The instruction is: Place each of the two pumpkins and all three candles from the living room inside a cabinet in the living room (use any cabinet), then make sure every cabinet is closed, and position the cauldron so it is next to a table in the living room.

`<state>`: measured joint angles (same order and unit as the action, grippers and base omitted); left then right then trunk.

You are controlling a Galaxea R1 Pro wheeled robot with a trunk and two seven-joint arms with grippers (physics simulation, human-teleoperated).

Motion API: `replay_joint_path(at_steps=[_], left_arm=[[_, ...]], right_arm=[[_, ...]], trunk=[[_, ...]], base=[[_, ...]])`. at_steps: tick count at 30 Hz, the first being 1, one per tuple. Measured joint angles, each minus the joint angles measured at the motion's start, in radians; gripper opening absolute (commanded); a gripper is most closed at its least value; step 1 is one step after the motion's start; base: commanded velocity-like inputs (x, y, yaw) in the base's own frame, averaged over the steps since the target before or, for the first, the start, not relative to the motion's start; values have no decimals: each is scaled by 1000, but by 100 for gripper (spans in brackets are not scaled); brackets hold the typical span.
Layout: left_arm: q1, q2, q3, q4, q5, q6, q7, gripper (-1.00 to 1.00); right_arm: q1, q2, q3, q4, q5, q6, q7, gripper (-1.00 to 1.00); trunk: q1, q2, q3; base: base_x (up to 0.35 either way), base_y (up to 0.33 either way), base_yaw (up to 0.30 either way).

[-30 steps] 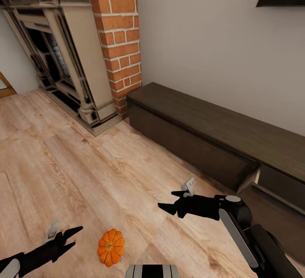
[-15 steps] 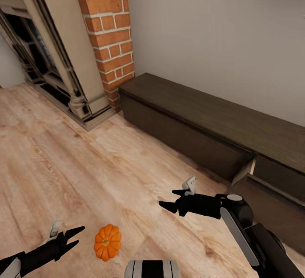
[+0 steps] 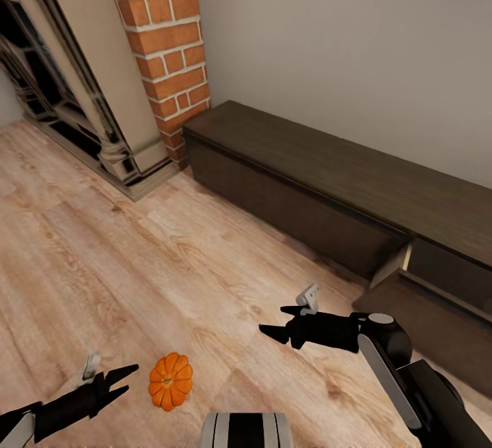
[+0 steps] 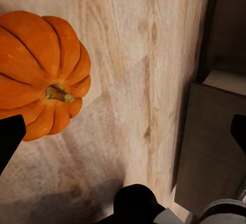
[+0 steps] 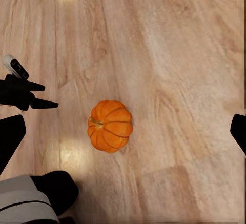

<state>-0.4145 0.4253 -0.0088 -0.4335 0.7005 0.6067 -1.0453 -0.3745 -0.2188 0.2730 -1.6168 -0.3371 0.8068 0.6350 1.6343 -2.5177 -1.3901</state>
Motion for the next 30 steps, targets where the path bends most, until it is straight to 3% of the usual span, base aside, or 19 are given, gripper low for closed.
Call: replay_joint_path(at_steps=[6, 22, 26, 30], left_arm=[[-14, 5, -1, 6, -2, -47, 0, 100], [-17, 12, 5, 12, -3, -75, 16, 100], [-45, 7, 1, 12, -5, -91, 28, 100], [-75, 4, 3, 22, -57, -157, 63, 100]], right_arm=[[0, -10, 0, 0, 0, 0, 0, 100], [7, -13, -1, 0, 0, -42, 21, 100], [6, -13, -1, 0, 0, -41, 23, 100], [6, -12, -1, 0, 0, -43, 22, 100]], trunk=[[3, -1, -23], [10, -5, -85], [12, -6, -101], [14, -7, -116]], base=[[0, 0, 0], [0, 0, 0], [0, 0, 0], [0, 0, 0]])
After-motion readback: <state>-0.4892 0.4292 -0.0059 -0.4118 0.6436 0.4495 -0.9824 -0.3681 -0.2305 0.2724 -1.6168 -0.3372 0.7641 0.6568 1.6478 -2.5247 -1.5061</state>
